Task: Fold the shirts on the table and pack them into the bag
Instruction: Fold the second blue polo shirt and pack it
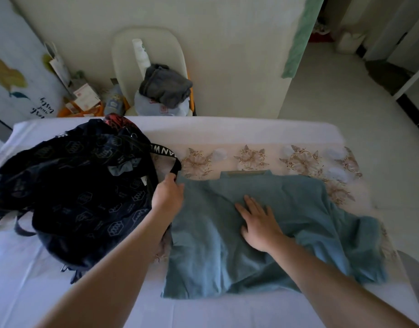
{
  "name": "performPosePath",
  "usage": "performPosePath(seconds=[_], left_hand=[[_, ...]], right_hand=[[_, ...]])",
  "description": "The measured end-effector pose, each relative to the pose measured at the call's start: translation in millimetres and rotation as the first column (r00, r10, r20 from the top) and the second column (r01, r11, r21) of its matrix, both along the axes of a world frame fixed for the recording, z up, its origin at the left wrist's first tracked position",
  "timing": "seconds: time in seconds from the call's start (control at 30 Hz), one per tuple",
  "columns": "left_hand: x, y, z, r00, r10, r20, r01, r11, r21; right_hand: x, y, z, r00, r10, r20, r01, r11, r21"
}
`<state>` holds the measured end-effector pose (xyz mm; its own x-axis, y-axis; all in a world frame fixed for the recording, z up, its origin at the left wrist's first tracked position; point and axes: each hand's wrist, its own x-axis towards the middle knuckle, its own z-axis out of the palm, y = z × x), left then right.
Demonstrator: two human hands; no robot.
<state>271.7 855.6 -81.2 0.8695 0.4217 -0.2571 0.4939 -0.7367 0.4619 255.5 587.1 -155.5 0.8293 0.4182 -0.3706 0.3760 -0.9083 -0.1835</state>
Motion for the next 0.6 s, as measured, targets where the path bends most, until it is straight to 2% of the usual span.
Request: performPosePath(seconds=[0.07,0.13,0.2,0.27,0.37,0.43,0.5,0.6], left_hand=[[-21.0,-4.9,-3.8,0.988,-0.102,0.114,0.099,0.995,0.029],[-53.9,-9.7,-11.4,0.934,-0.23,0.274,0.212,0.973,0.093],[-92.9,-13.7,-25.6,0.9,-0.288,0.326,0.265,0.957,0.115],[-133.1,-16.6,-42.1,0.93,-0.259,0.262,0.246,0.966,0.081],[-181.8,-20.9,-59.0,0.993,-0.115,0.015,0.114,0.992,0.053],[-204.1,-21.1,-62.2,0.997,-0.016,-0.081,0.019,0.999,0.036],[-216.5,-20.4,-61.6,0.994,0.078,-0.079,-0.084,0.993,-0.081],[-224.7,-21.6,-55.4,0.993,0.113,0.04,-0.1,0.964,-0.246]], right_hand=[[-5.1,-0.4,1.5,1.0,-0.022,0.015,0.022,1.0,0.004],[-16.1,-2.6,2.3,0.998,-0.058,0.035,0.057,0.998,0.019],[-33.3,-6.1,2.0,0.993,-0.093,0.076,0.088,0.994,0.067],[-54.1,-9.4,-0.8,0.98,-0.094,0.176,0.067,0.986,0.152],[-89.3,-7.2,1.7,0.938,-0.092,0.334,-0.001,0.964,0.266],[-111.3,-2.6,8.2,0.912,-0.108,0.395,-0.024,0.949,0.313],[-131.8,-3.1,10.1,0.912,-0.115,0.393,-0.021,0.946,0.324],[-157.1,-19.5,1.0,0.93,-0.097,0.355,0.018,0.976,0.218]])
